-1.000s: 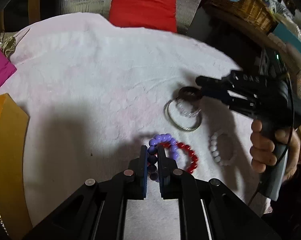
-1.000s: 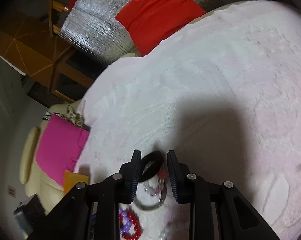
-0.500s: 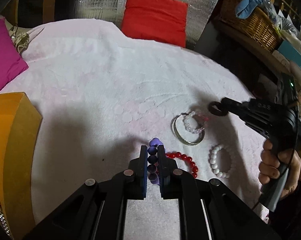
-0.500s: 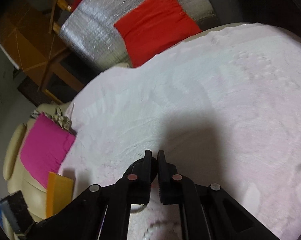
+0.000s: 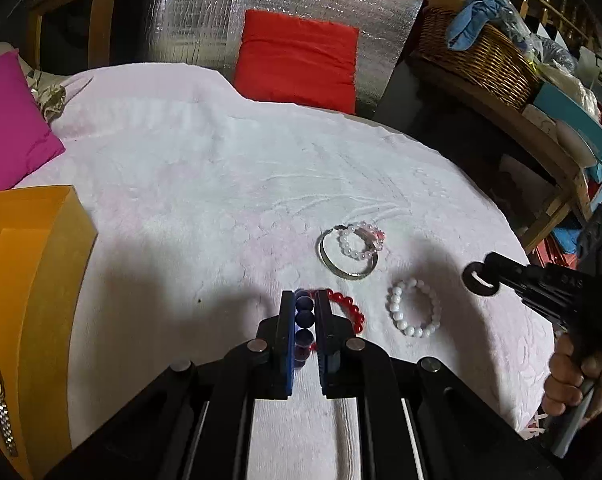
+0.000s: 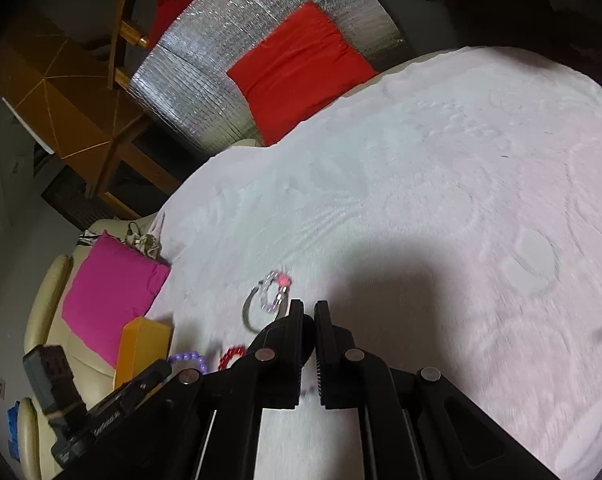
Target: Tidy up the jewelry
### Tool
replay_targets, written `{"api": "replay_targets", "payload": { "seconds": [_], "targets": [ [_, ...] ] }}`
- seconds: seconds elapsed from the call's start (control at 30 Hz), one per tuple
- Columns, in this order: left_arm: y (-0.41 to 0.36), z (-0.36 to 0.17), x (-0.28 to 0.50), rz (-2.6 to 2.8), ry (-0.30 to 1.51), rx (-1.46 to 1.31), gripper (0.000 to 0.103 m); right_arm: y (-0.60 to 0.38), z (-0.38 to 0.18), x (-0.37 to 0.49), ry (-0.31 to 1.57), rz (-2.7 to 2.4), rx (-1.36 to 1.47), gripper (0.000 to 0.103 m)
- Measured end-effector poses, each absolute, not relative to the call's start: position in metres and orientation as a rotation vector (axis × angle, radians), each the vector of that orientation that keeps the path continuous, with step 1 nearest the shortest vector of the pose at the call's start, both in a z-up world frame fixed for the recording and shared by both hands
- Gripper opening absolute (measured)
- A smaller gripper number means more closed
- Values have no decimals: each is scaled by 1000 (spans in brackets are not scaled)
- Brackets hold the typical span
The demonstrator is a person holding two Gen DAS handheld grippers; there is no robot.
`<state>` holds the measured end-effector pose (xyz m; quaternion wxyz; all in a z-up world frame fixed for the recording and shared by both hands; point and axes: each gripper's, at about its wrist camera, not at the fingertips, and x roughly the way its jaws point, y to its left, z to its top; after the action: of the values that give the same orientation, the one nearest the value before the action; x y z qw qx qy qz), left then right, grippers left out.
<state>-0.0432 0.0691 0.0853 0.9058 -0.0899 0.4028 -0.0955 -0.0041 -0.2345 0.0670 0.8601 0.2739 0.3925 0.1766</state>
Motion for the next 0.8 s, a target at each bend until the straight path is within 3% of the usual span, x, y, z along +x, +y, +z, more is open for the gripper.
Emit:
{"api": "replay_targets", "payload": {
  "seconds": [0.53, 0.8],
  "targets": [
    [44, 88, -130, -130, 782, -33, 10, -183, 69, -72, 792, 411, 405, 6],
    [74, 148, -180, -56, 686, -52, 10, -110, 103, -94, 773, 553, 285, 6]
  ]
}}
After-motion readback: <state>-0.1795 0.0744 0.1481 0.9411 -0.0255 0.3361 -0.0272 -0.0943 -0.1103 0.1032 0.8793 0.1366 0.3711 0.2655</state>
